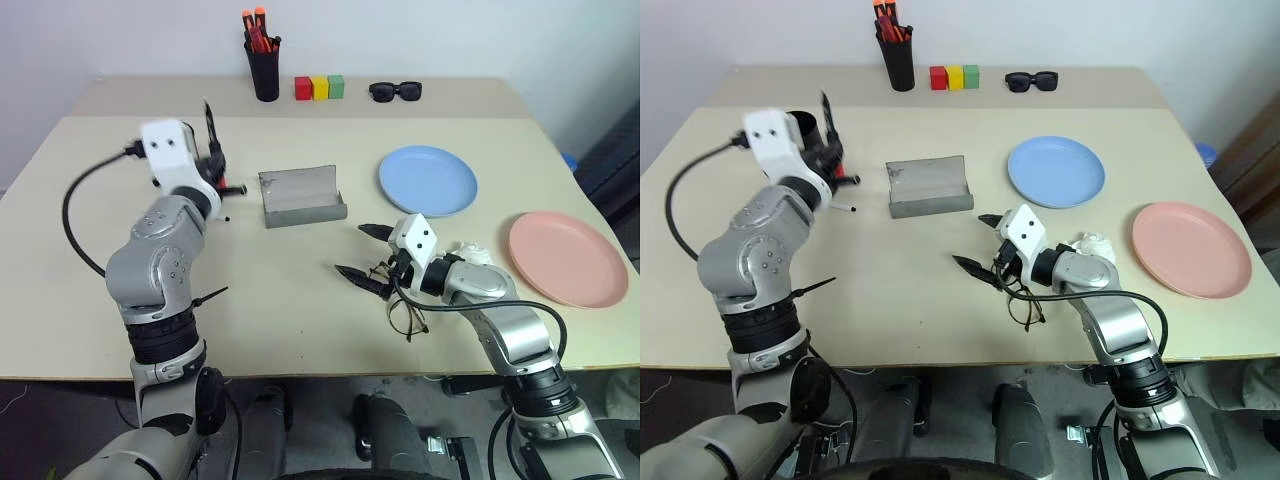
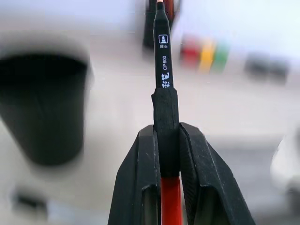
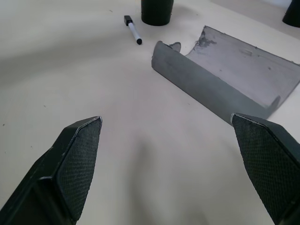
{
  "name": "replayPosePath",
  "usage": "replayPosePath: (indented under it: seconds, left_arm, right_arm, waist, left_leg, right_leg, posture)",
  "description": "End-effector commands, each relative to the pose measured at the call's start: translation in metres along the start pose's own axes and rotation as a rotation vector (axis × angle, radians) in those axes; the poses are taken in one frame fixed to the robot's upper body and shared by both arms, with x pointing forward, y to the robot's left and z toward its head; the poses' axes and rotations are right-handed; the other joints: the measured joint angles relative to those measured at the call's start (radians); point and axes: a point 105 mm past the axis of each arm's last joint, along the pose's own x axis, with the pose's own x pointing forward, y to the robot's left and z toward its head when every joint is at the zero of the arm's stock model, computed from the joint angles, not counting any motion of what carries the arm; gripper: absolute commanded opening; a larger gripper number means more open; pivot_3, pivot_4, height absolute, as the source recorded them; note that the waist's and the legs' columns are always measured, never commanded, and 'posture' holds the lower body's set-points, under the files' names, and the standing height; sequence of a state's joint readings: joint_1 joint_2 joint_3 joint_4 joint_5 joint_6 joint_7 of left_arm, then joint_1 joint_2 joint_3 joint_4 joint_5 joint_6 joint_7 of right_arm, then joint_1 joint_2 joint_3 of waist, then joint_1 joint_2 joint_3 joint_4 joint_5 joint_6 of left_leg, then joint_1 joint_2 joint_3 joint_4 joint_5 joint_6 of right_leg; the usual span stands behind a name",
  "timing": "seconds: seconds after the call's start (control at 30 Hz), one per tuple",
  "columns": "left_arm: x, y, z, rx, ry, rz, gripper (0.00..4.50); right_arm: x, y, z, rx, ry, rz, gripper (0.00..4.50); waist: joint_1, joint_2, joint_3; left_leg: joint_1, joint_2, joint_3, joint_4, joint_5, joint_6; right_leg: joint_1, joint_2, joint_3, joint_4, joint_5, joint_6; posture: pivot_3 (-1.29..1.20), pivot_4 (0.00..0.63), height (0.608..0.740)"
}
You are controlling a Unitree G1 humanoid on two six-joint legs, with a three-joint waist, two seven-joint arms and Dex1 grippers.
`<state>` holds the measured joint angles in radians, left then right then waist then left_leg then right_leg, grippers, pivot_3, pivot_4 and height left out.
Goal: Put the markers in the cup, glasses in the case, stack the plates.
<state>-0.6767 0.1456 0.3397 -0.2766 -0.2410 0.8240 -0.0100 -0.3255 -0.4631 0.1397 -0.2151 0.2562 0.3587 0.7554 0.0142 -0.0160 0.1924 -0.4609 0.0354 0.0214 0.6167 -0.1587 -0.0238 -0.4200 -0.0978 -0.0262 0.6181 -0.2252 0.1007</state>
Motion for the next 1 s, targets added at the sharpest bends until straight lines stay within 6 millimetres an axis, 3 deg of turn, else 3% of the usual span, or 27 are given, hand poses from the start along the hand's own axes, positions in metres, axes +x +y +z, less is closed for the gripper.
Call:
replayPosePath:
  seconds: [0.03, 0.23, 0.5, 0.53, 0.6, 0.73, 0.87, 1.0]
  left_arm:
    - [0.015, 0.027, 0.048, 0.158, -0.237, 0.221, 0.08]
    - [0.051, 0.042, 0.070, 0.297, -0.387, 0.369, 0.08]
    - [0.078, 0.043, 0.044, 0.334, -0.327, 0.346, 0.08]
    - [0.079, 0.044, 0.042, 0.334, -0.323, 0.348, 1.03]
    - [0.079, 0.045, 0.041, 0.341, -0.327, 0.361, 1.84]
    - [0.079, 0.046, 0.039, 0.332, -0.332, 0.386, 3.89]
    - [0.077, 0.041, 0.040, 0.301, -0.341, 0.368, 3.89]
    - [0.073, 0.018, 0.038, 0.210, -0.315, 0.297, 3.89]
  right_arm:
    - [0.004, -0.004, 0.018, -0.048, -0.064, 0.004, 4.50]
    - [0.016, -0.002, 0.025, -0.062, -0.098, 0.034, 4.50]
    - [0.016, 0.001, 0.030, -0.068, -0.116, 0.024, 4.50]
    - [0.015, 0.001, 0.030, -0.067, -0.116, 0.022, 4.50]
    - [0.014, 0.001, 0.030, -0.067, -0.114, 0.018, 4.50]
    - [0.013, 0.000, 0.030, -0.067, -0.110, 0.012, 4.50]
    - [0.013, 0.000, 0.030, -0.070, -0.108, 0.013, 4.50]
    - [0.014, -0.001, 0.031, -0.073, -0.106, 0.017, 4.50]
  waist:
    - [0.000, 0.000, 0.000]
    - [0.001, 0.000, 0.000]
    - [-0.002, 0.000, 0.000]
    - [-0.002, 0.000, 0.000]
    - [-0.002, 0.000, 0.000]
    - [-0.002, 0.000, 0.000]
    - [-0.001, 0.000, 0.000]
    - [0.001, -0.001, 0.000]
  left_leg:
    - [0.000, 0.000, 0.000, 0.001, 0.000, 0.000]
    - [0.000, 0.000, 0.000, 0.001, 0.000, 0.000]
    - [-0.001, 0.000, 0.000, 0.001, 0.000, 0.000]
    - [-0.001, 0.000, 0.000, 0.001, 0.000, 0.000]
    - [-0.001, 0.000, 0.001, 0.001, 0.000, 0.000]
    - [-0.001, 0.000, 0.000, 0.001, 0.000, 0.000]
    - [-0.001, 0.000, 0.001, 0.001, 0.000, 0.000]
    - [-0.001, 0.000, 0.000, 0.001, 0.000, 0.000]
  right_leg:
    - [0.001, 0.000, 0.000, 0.000, 0.000, 0.000]
    - [0.001, 0.000, 0.000, -0.001, 0.001, 0.001]
    - [0.001, 0.000, -0.001, -0.002, 0.004, 0.007]
    - [0.001, 0.000, -0.001, -0.002, 0.004, 0.007]
    - [0.001, 0.000, -0.001, -0.002, 0.004, 0.007]
    - [0.001, 0.000, -0.001, -0.002, 0.004, 0.007]
    - [0.001, 0.000, -0.001, -0.002, 0.004, 0.007]
    - [0.001, 0.000, -0.001, -0.002, 0.004, 0.007]
  posture:
    - [0.00, 0.150, 0.740]
    - [0.00, 0.150, 0.740]
    - [0.00, 0.150, 0.740]
    - [0.00, 0.150, 0.740]
    - [0.00, 0.150, 0.740]
    - [0.00, 0.150, 0.740]
    - [0.00, 0.150, 0.740]
    - [0.00, 0.150, 0.740]
